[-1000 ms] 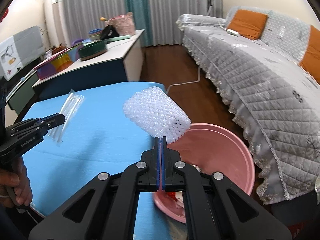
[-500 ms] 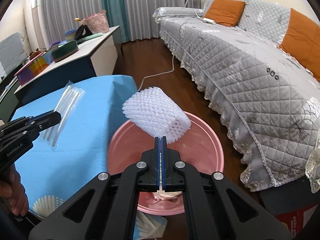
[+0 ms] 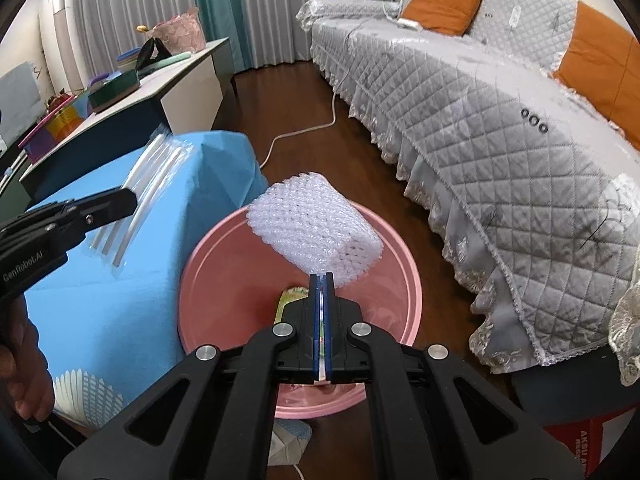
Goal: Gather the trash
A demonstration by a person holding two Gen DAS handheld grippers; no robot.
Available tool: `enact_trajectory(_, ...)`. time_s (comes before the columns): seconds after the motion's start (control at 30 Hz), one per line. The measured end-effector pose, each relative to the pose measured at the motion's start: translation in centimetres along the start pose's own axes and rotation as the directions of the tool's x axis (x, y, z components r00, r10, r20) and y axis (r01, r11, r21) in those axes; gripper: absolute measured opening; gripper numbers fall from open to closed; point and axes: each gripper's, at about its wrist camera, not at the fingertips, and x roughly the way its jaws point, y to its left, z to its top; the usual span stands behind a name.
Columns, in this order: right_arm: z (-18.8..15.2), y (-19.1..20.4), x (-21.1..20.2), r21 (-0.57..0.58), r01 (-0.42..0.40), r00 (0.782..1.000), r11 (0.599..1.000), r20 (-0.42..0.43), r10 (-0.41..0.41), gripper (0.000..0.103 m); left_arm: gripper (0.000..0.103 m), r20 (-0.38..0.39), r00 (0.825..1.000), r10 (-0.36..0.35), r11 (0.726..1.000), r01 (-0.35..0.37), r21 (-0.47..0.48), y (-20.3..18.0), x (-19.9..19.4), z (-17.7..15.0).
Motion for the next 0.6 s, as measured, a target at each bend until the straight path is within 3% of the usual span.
enact_trajectory(0.07, -0.2, -0.1, 0.4, -0.006, -0.001, 1.0, 1.0, -0.023, 0.0, 0.008, 0.041, -0.014, 1.0, -0.018, 1.0, 0.018, -0.012, -0.3, 0.3, 0.0)
enact_trajectory(0.13, -0.5, -0.2, 0.7, -0.011, 0.014, 0.999, 1.0, -0.036, -0.014, 0.032, 0.044, -0.013, 1.0, -0.023, 1.0, 0.023, -0.007, -0.7, 0.4, 0.0)
enact_trajectory(0.17, -0.6, -0.3, 0.6, -0.01, 0.024, 0.999, 1.0, -0.032, -0.024, 0.048, 0.044, -0.013, 1.0, -0.021, 1.0, 0.021, -0.003, -0.8, 0.4, -0.1)
enact_trajectory(0.5, 0.0, -1.1, -0.4, 0.046, 0.025, 1.0, 0.999, 0.002, -0.025, 0.051, 0.046, 0.039, 0.999, 0.015, 1.0, -0.014, -0.027, 0.0, -2.4, 0.4)
enact_trajectory(0.6, 0.4, 0.0, -1.5, 0.03, 0.02, 0.999, 0.999, 0.04, -0.022, 0.051, 0.051, 0.07, 0.997, 0.038, 0.999, -0.036, -0.025, 0.3, -4.1, 0.6)
